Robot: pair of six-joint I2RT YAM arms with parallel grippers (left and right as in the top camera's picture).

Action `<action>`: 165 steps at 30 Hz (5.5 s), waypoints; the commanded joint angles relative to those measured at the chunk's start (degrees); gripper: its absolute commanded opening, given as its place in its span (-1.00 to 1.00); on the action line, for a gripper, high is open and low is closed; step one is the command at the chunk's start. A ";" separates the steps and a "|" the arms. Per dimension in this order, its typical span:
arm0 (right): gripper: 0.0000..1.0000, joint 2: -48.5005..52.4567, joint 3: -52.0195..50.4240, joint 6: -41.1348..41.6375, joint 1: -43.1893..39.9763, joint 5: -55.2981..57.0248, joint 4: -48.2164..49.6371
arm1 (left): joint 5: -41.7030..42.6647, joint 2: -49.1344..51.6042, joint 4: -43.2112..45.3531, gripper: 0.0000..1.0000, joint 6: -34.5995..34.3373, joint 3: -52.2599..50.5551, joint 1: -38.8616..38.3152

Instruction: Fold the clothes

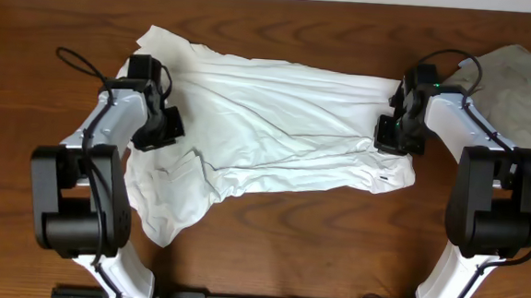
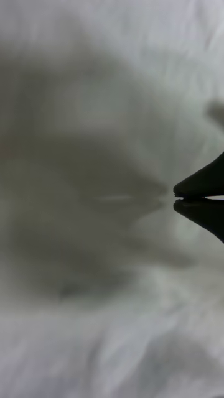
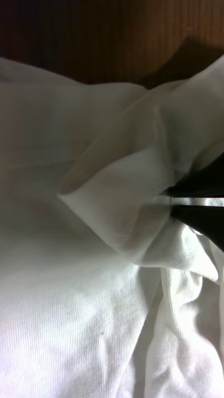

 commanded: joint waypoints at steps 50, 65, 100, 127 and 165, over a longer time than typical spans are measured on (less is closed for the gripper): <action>-0.78 2.14 22.40 2.91 -5.68 11.76 -21.59 | -0.87 7.23 -15.67 -0.28 0.96 21.38 14.19; 0.84 -8.85 30.77 1.09 -5.14 7.65 -46.31 | 15.04 -9.35 -30.99 -0.17 0.98 24.94 14.19; 0.98 -16.11 6.91 1.38 3.43 7.17 -31.41 | 15.45 -15.10 -26.77 0.28 5.86 -5.75 12.41; 0.99 -16.11 2.08 1.36 3.43 4.61 -24.76 | 18.21 -14.21 -11.45 0.30 -2.03 -13.35 12.39; 0.99 -16.11 2.08 1.38 3.30 4.28 -23.85 | 14.97 -6.49 -6.21 -0.63 -1.88 -13.40 12.41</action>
